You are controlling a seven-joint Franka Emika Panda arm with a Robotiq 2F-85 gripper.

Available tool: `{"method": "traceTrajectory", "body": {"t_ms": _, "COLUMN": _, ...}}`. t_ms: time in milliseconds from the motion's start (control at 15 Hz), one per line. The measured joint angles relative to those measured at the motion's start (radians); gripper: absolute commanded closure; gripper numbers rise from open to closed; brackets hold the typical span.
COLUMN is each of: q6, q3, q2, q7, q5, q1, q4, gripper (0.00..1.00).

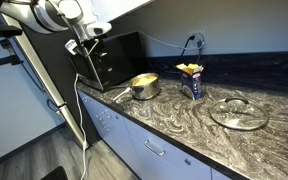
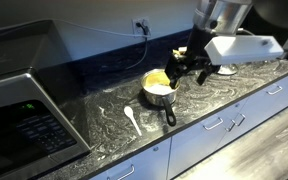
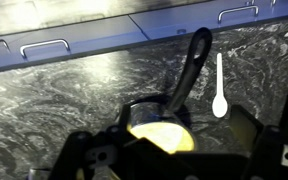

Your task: Pour the contents of the box into the pot and cover the pot

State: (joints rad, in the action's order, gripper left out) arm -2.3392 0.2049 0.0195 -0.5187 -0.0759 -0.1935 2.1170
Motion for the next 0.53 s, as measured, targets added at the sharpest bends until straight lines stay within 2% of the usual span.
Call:
{"method": "traceTrajectory", "body": {"t_ms": 333, "q6": -0.146, "q3": 0.035, "q2": 0.149, "q7": 0.212, "q5": -0.036, "q1": -0.042, "q4": -0.111, "gripper": 0.0}}
{"method": "traceTrajectory", "body": {"t_ms": 533, "q6": -0.167, "q3": 0.058, "q2": 0.253, "q7": 0.301, "q5": -0.103, "q1": -0.052, "q4": -0.197, "gripper": 0.0}}
